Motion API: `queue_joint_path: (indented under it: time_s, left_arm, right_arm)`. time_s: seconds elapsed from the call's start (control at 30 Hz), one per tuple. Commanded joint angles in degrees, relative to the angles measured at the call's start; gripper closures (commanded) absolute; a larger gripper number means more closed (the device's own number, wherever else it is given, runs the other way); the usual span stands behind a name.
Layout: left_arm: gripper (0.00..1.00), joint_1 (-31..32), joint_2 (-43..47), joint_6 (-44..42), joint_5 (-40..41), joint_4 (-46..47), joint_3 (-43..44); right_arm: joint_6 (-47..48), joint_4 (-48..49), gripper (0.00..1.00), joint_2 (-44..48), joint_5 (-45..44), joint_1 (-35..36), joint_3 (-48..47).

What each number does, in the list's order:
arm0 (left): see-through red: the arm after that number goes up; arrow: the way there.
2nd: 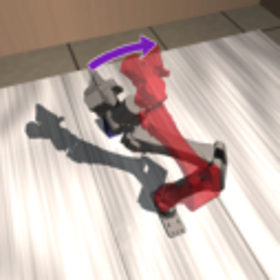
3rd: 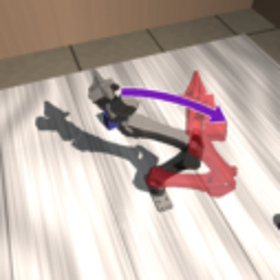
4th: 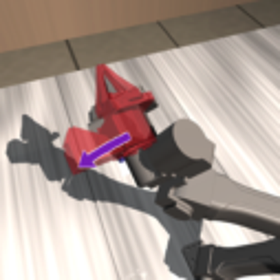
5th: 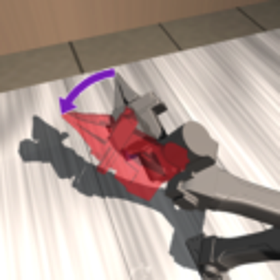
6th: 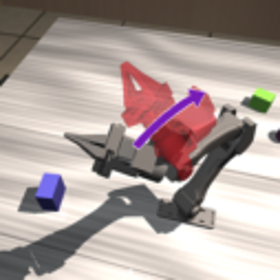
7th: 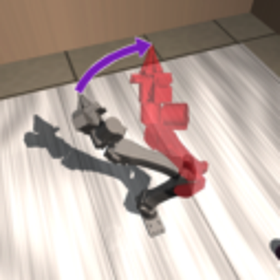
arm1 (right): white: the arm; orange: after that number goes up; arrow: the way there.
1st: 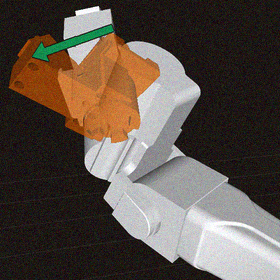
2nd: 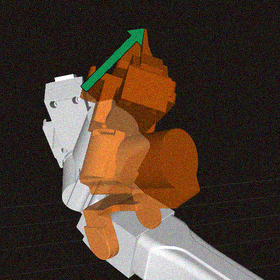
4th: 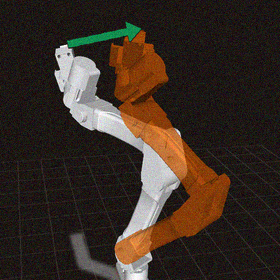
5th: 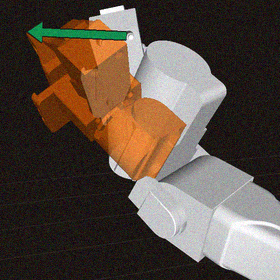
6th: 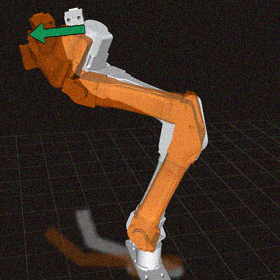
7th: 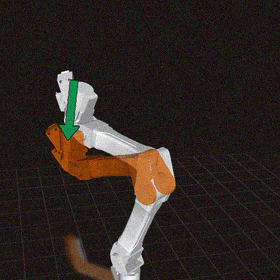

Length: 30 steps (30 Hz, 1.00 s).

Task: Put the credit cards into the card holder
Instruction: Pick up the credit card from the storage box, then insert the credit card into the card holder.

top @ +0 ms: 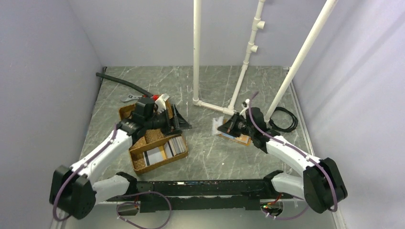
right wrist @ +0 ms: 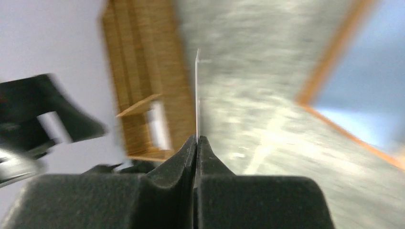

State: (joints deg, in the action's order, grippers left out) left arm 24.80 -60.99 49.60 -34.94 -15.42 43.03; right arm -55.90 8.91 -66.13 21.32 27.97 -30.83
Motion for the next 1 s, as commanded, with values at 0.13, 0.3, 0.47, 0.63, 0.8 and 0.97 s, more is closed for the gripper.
queue_joint_path:
  time_s: [0.13, 0.3, 0.47, 0.63, 0.8, 0.97]
  left_arm:
    - [0.33, 12.79, -22.01, -4.77, 6.28, 8.72, 12.89]
    - [0.79, 18.09, -37.38, -3.94, 6.66, 19.05, 19.99]
    - [0.96, 19.73, -49.94, -3.55, 5.32, 22.27, 28.59]
    - [1.00, 19.73, -57.82, -2.18, 5.95, 22.88, 33.26]
    - [1.00, 19.63, -61.70, -2.64, 9.30, 17.71, 36.31]
    - [1.00, 19.64, -64.22, -1.96, 10.00, 16.82, 36.52]
  right_arm:
    - [20.54, -21.83, 1.00, 9.27, -0.59, -17.98, 8.37]
    - [22.03, -21.01, 1.00, 7.52, 2.35, -22.45, 9.08]
    - [22.49, -17.69, 1.00, 3.84, 7.36, -27.18, 9.51]
    - [23.32, -16.16, 1.00, 1.15, 12.19, -30.16, 8.95]
    - [23.76, -16.01, 1.00, 3.18, 12.35, -30.83, 9.48]
    - [23.99, -15.14, 1.00, 0.10, 14.19, -31.54, 9.38]
